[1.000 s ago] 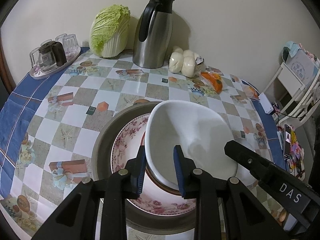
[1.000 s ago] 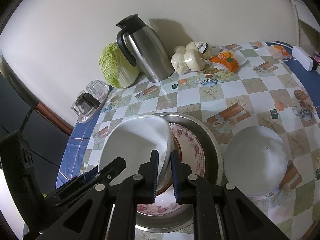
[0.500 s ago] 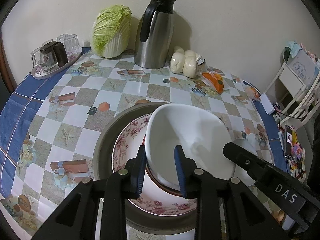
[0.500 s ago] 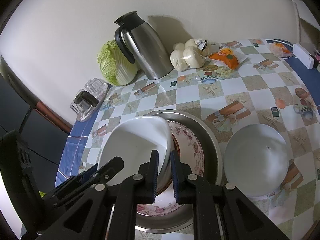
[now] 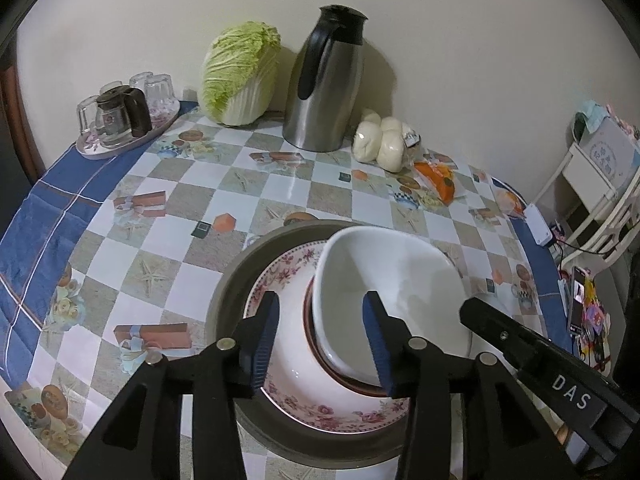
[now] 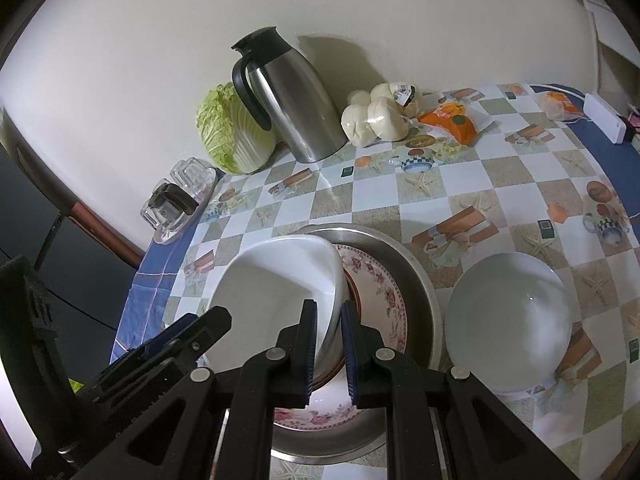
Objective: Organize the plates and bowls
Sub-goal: 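Lower the square bowl into the red-rimmed bowl inside the tray, then open both grippers to release the square bowl's rim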
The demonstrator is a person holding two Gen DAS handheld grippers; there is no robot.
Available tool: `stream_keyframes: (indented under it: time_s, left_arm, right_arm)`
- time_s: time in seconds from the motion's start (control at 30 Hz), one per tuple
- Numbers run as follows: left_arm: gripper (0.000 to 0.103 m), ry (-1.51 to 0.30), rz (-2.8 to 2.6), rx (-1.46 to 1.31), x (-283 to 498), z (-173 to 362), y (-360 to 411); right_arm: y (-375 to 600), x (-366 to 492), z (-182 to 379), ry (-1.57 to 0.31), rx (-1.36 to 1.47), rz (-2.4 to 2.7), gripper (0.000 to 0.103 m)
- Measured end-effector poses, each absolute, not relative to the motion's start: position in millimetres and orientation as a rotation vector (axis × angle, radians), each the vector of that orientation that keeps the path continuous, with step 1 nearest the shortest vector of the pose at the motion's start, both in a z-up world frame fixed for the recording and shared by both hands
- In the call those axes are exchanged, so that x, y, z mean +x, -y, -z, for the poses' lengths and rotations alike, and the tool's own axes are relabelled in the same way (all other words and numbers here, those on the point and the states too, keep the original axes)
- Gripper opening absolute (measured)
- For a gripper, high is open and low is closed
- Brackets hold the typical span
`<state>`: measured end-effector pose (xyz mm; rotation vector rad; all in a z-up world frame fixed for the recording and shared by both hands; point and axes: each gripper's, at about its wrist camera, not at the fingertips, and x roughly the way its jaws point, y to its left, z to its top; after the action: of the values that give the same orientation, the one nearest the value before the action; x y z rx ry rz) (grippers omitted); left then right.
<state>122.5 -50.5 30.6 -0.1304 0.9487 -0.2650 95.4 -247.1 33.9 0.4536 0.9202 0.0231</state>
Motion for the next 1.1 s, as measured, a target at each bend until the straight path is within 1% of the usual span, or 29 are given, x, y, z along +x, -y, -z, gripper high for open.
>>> stream_keyframes:
  time_s: [0.03, 0.1, 0.2, 0.23, 0.27, 0.3, 0.33, 0.37, 0.4, 0.47, 0.5, 0.53, 0.67, 0.87, 1.0, 1.1]
  left_arm:
    - [0.054, -0.946, 0.26, -0.134, 122.4, -31.2, 49.0]
    - [0.058, -0.939, 0.243, -0.144, 122.5, -32.9, 45.0]
    - [0.06, -0.942, 0.207, -0.164, 124.2, -32.8, 37.9]
    - [0.063, -0.944, 0.196, -0.171, 125.2, -32.1, 35.7]
    - [0.067, -0.947, 0.176, -0.18, 126.2, -31.4, 32.1]
    - [0.074, -0.948, 0.163, -0.182, 126.7, -31.0, 30.2]
    - [0.076, -0.946, 0.143, -0.184, 127.4, -30.8, 27.3]
    - [0.076, -0.945, 0.133, -0.185, 127.7, -30.3, 25.6]
    - [0.076, -0.945, 0.118, -0.189, 128.3, -29.9, 22.9]
    - [0.079, -0.949, 0.093, -0.204, 129.3, -27.6, 17.4]
    - [0.082, -0.951, 0.085, -0.208, 129.3, -26.8, 15.1]
    - [0.083, -0.953, 0.072, -0.21, 129.8, -25.7, 12.8]
    - [0.083, -0.952, 0.035, -0.208, 130.8, -22.9, 7.5]
    - [0.084, -0.943, 0.005, -0.227, 131.4, -22.0, 1.0]
    - [0.085, -0.948, -0.01, -0.241, 132.2, -20.1, -2.5]
    - [0.085, -0.948, -0.019, -0.246, 132.0, -20.0, -3.8]
  right_arm:
    - [246.8, 94.8, -35.3, -0.916, 0.451, -0.024, 0.015]
    - [246.8, 93.9, -38.0, -0.908, 0.45, -0.028, 0.015]
    - [246.8, 93.6, -40.9, -0.9, 0.441, -0.024, 0.015]
    - [247.0, 93.8, -41.3, -0.899, 0.441, -0.023, 0.018]
    - [247.3, 93.7, -41.3, -0.898, 0.441, -0.023, 0.029]
    - [247.7, 93.9, -41.2, -0.899, 0.437, -0.017, 0.035]
    - [247.6, 93.4, -41.1, -0.899, 0.432, -0.011, 0.046]
    - [247.7, 93.3, -41.2, -0.898, 0.428, -0.006, 0.05]
    - [248.2, 93.2, -41.1, -0.897, 0.424, -0.001, 0.051]
    - [248.5, 93.4, -41.1, -0.894, 0.423, -0.002, 0.061]
    - [248.8, 93.5, -41.2, -0.893, 0.422, 0.0, 0.063]
    - [248.6, 93.5, -41.3, -0.891, 0.417, 0.004, 0.067]
    - [247.6, 93.7, -41.7, -0.885, 0.398, 0.012, 0.079]
    - [246.8, 93.5, -41.0, -0.883, 0.38, 0.02, 0.089]
    - [246.4, 93.5, -40.6, -0.887, 0.375, 0.027, 0.091]
    - [246.8, 93.2, -40.9, -0.892, 0.373, 0.034, 0.097]
